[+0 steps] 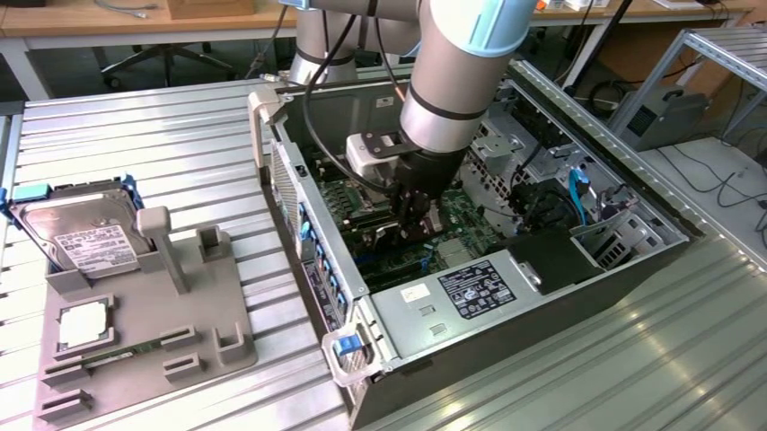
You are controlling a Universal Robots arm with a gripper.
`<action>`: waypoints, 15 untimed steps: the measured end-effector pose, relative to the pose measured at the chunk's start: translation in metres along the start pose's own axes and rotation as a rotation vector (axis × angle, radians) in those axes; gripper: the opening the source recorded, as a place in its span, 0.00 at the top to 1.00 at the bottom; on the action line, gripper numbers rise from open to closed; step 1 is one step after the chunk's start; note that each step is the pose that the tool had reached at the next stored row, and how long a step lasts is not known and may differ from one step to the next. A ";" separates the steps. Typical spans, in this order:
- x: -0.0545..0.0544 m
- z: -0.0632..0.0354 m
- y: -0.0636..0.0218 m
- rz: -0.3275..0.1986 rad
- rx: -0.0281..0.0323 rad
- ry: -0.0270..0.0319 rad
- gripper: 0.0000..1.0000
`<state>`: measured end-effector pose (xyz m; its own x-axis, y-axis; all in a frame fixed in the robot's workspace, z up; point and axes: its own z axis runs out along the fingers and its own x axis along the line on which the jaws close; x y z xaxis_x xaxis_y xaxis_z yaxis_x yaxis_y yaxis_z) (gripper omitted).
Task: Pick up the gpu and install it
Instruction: 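Insert the gpu into the slot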
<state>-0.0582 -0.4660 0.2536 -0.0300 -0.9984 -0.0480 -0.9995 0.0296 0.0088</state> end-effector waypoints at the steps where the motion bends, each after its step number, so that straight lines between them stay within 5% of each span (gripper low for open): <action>1: 0.000 0.0005 0.0000 0.000 0.0000 -0.0001 0.73; 15: 0.000 0.0017 0.0000 0.000 0.0000 0.0000 0.73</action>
<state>-0.0583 -0.4660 0.2518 -0.0300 -0.9984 -0.0480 -0.9995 0.0296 0.0088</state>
